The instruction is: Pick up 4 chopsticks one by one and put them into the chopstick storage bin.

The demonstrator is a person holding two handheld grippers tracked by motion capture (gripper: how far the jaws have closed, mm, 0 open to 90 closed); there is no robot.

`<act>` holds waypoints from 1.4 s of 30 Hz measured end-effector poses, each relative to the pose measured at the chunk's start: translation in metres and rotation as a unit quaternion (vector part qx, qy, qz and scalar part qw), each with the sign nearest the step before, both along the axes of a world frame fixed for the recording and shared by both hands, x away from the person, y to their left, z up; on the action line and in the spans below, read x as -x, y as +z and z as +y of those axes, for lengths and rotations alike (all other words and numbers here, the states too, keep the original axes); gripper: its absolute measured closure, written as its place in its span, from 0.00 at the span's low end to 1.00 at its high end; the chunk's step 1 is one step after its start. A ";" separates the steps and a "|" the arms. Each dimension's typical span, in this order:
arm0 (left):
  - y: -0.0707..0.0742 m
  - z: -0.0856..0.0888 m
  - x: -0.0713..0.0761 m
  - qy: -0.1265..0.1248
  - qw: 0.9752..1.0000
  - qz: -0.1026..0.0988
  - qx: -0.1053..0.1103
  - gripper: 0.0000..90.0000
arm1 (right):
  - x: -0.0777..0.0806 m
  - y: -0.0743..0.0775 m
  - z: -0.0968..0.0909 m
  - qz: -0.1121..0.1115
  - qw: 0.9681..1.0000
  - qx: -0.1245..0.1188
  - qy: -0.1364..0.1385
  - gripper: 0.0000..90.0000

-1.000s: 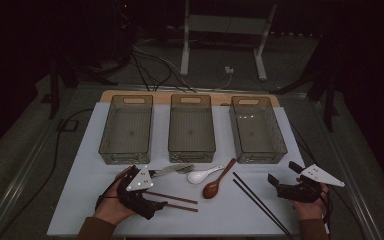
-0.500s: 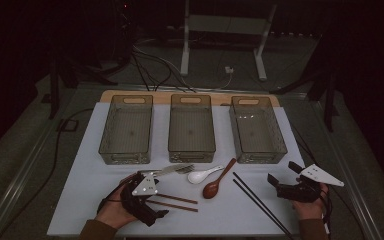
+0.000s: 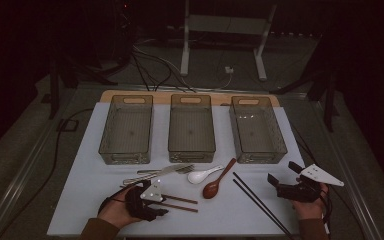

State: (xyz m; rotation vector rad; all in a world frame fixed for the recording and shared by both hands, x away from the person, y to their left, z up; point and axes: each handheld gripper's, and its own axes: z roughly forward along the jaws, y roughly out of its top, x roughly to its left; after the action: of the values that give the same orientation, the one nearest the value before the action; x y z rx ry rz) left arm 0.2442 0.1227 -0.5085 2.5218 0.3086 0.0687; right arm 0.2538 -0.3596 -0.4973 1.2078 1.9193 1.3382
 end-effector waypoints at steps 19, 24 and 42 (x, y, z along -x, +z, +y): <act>0.002 0.014 0.012 -0.039 0.999 -0.001 -0.035 0.77 | -0.001 -0.001 0.000 0.004 1.000 -0.001 0.001 0.01; 0.003 0.013 0.013 -0.044 0.998 -0.007 -0.042 0.91 | -0.001 -0.001 0.001 0.007 1.000 0.001 0.000 0.01; 0.010 0.004 0.019 -0.053 0.998 -0.022 -0.014 0.96 | -0.002 -0.002 -0.001 0.008 1.000 -0.001 -0.003 0.01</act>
State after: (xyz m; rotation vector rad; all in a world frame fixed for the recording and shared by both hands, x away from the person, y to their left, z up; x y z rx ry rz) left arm 0.2250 0.1266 -0.4982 2.5552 0.1577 0.0871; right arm 0.2554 -0.3602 -0.4989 1.2285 1.9228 1.3323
